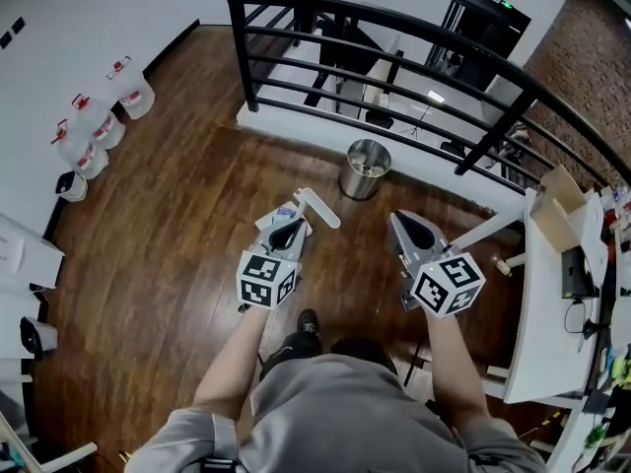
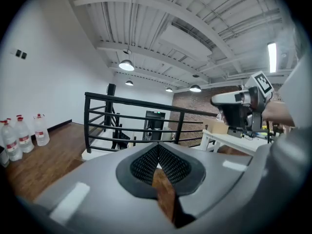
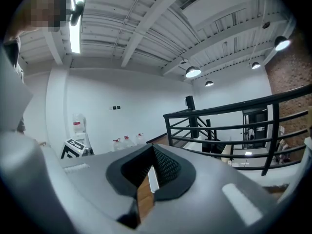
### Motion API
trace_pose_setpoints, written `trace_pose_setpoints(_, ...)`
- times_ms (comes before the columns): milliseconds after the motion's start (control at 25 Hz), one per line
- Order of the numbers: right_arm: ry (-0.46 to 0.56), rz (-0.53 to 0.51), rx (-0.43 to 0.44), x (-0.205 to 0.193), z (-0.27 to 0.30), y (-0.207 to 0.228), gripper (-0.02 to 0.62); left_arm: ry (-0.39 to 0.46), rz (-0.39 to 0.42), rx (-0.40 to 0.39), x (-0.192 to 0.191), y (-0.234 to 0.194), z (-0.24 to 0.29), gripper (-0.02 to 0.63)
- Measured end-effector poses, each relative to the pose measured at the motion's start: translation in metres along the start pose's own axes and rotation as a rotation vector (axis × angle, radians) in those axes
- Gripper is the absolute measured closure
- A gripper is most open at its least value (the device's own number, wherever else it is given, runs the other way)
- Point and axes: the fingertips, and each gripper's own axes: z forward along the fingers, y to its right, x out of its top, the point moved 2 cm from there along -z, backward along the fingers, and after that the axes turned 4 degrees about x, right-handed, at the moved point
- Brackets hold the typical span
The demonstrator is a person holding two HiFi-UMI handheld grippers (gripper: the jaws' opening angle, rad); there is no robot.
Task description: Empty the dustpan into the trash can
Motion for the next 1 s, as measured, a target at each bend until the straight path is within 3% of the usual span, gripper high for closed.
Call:
trace_pose_setpoints(120, -0.014, 0.009, 0.003, -0.005, 0.019, 0.011, 0.597, -0.038, 0.069, -0.018, -0.02, -0.021, 0.03, 0.6)
trace_pose_setpoints(280, -0.04, 0.026, 0.015, -0.011, 0.038, 0.023, 0.597, -0.093, 0.086, -0.006, -0.051, -0.043, 0.064, 0.592)
trace_pose_setpoints(520, -0.076, 0.051, 0.029, -0.021, 0.06, 0.031, 0.597, -0.206, 0.121, 0.046, -0.102, -0.065, 0.112, 0.395)
trace_pose_setpoints(720, -0.093, 0.062, 0.009, -0.027, 0.06, 0.038, 0.597, -0.217, 0.129, 0.116, -0.109, -0.076, 0.144, 0.326)
trace_pose_setpoints(1000, -0.106, 0.079, -0.048, -0.035, 0.043, 0.056, 0.597, -0.202, 0.174, 0.123, -0.104, -0.084, 0.171, 0.313)
